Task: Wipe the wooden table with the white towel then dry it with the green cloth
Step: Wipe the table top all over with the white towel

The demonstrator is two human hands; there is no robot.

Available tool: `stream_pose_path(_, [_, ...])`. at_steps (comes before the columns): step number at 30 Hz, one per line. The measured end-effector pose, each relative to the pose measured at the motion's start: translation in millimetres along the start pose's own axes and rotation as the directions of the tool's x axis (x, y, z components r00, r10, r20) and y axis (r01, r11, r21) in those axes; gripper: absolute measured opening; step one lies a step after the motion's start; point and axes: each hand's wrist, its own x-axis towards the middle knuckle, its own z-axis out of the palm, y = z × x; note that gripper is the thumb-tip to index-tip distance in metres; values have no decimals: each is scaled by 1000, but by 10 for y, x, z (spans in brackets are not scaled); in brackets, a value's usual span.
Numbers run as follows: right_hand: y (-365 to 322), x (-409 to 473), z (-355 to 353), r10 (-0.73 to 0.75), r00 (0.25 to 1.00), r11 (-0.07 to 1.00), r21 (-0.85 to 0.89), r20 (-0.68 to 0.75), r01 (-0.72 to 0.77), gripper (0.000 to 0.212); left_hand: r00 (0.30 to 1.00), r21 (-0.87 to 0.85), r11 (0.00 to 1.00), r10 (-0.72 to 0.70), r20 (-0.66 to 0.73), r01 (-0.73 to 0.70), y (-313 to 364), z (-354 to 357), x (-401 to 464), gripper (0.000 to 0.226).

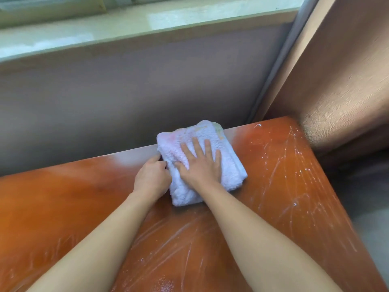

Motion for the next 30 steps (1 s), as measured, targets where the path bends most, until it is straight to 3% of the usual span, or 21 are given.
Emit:
stream_pose_path(4, [738, 127, -282, 86, 996, 996, -27, -31, -87, 64, 998, 64, 997, 48, 36, -50, 340, 130, 69, 45])
stream_pose_path(11, [2112, 379, -905, 362, 932, 932, -2, -17, -362, 62, 991, 88, 988, 121, 57, -126, 990, 353, 74, 39])
stream_pose_path(17, [2015, 198, -775, 301, 950, 953, -1, -84, -302, 61, 980, 101, 975, 191, 56, -195, 1250, 504, 102, 42])
stream_pose_path(23, [1883, -200, -524, 226, 971, 967, -102, -72, -232, 86, 962, 124, 954, 271, 22, -272, 1483, 599, 261, 46])
stream_pose_path(26, [1972, 10, -582, 201, 975, 969, -130, -90, -212, 79, 958, 89, 954, 283, 51, -286, 1624, 671, 284, 51])
stream_pose_path(30, [2136, 460, -831, 224, 970, 973, -35, -92, -228, 72, 966, 81, 969, 219, 136, -232, 1683, 681, 271, 52])
